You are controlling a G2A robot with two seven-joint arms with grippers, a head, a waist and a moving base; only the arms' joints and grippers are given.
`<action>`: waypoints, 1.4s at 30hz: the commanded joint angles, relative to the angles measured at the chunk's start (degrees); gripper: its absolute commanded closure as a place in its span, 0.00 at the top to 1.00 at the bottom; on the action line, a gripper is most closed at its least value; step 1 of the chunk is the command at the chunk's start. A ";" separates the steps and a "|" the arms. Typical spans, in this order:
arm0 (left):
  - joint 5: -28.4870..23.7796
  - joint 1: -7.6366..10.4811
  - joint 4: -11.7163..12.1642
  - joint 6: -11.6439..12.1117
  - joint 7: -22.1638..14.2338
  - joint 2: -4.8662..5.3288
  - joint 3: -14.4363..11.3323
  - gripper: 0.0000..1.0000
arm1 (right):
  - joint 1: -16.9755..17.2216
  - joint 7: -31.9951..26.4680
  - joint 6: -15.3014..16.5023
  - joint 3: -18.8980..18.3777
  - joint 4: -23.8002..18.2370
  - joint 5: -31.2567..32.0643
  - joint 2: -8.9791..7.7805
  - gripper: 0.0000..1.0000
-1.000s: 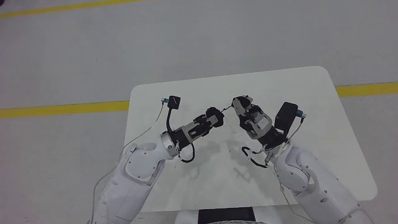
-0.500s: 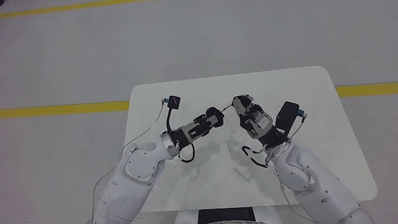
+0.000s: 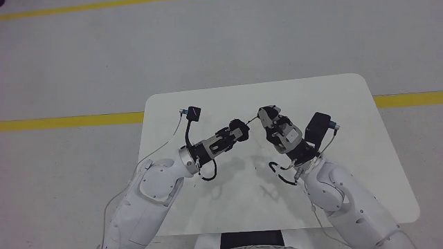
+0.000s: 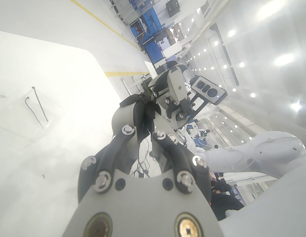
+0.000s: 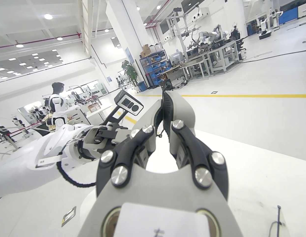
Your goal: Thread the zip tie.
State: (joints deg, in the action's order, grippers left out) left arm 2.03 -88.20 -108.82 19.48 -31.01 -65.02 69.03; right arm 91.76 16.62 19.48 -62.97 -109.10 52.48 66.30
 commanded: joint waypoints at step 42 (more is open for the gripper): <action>0.00 0.00 0.00 0.00 0.00 0.00 0.00 0.00 | 0.54 0.40 0.00 -0.15 -0.90 -0.05 -0.20 0.00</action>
State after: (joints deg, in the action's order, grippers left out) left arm 2.03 -88.20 -108.82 19.48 -31.01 -65.02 69.03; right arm 92.37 17.02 19.48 -63.19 -110.06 52.44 66.10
